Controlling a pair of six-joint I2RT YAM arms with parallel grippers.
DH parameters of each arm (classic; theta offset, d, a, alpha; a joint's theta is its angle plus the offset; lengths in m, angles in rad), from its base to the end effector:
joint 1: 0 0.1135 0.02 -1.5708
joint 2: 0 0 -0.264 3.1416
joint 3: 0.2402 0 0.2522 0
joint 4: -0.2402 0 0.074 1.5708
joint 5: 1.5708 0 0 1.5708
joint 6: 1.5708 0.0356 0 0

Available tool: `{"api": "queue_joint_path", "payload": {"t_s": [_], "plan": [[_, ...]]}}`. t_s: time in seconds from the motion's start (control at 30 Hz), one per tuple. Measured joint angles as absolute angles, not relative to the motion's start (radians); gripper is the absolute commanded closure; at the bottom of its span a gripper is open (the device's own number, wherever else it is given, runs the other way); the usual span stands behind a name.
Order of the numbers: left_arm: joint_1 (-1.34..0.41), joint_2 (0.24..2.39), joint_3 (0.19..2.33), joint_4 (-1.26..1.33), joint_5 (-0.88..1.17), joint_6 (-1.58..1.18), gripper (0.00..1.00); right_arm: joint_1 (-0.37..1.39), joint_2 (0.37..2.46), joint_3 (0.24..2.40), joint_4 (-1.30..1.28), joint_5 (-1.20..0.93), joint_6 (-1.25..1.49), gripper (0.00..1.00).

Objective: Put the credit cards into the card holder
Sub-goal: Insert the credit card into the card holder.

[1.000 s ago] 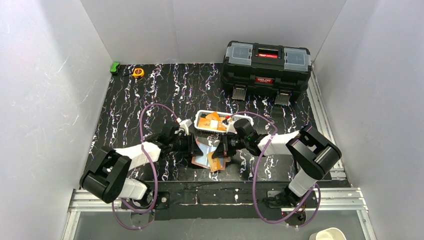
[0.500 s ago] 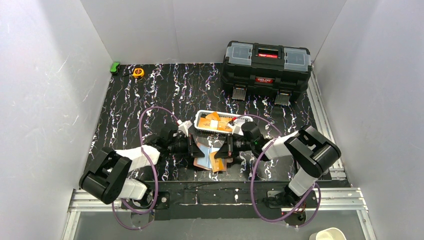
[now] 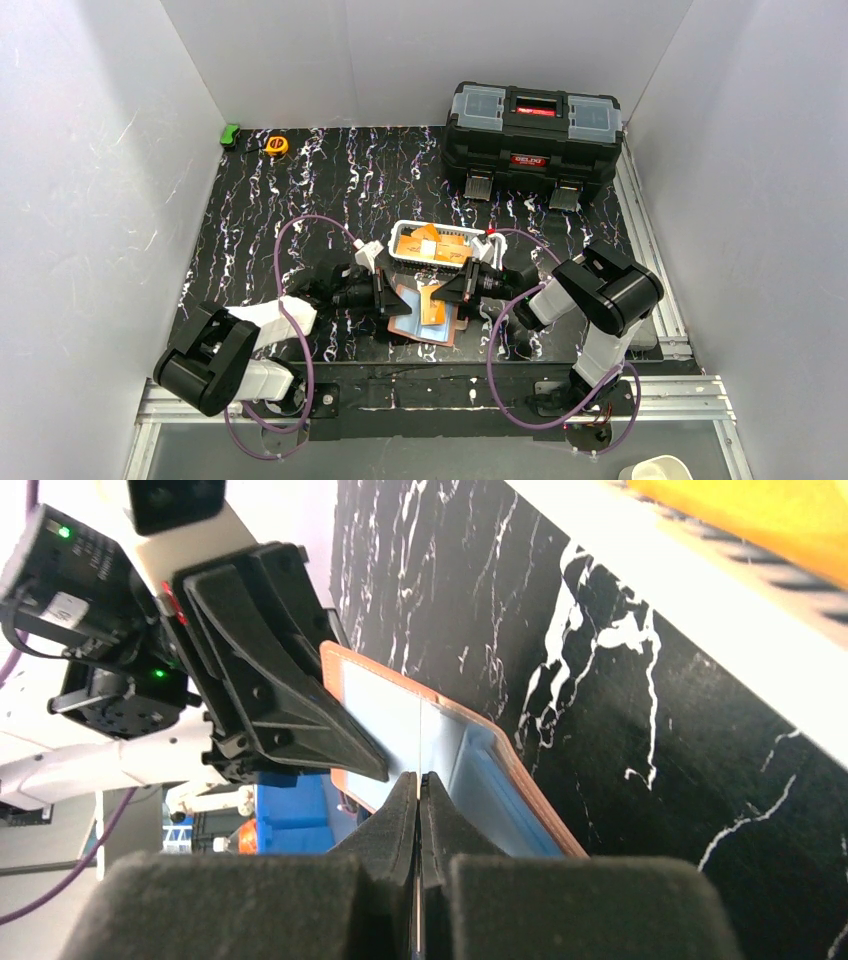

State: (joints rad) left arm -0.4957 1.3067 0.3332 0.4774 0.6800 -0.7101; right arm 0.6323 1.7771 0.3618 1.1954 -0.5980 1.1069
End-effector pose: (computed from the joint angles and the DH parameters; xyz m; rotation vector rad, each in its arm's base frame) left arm 0.1898 -0.1281 0.1511 0.2279 2.2597 -1.3983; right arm 0.2077 0.1770 0.1166 -0.0103 2.1361 1.6819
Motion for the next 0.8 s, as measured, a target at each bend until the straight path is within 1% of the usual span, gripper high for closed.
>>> {"api": "queue_joint_path", "payload": {"t_s": [0.17,0.37,0.57,0.67,0.8], "plan": [[-0.493,1.306,0.333,0.488,0.679,-0.721,1.00,0.635,1.777,0.362,1.224,-0.571,1.126,0.99],[-0.482,1.293,0.327,0.521,0.690,-0.723,1.00,0.637,1.792,0.362,1.243,-0.600,1.129,0.99],[-0.472,1.268,0.326,0.561,0.728,-0.730,1.00,0.634,1.818,0.316,1.357,-0.627,1.141,0.99],[-0.466,1.251,0.326,0.585,0.743,-0.742,1.00,0.634,1.805,0.271,1.434,-0.580,1.154,0.99],[-0.456,1.227,0.328,0.625,0.763,-0.769,1.00,0.634,1.741,0.257,1.469,-0.524,1.153,0.99]]}}
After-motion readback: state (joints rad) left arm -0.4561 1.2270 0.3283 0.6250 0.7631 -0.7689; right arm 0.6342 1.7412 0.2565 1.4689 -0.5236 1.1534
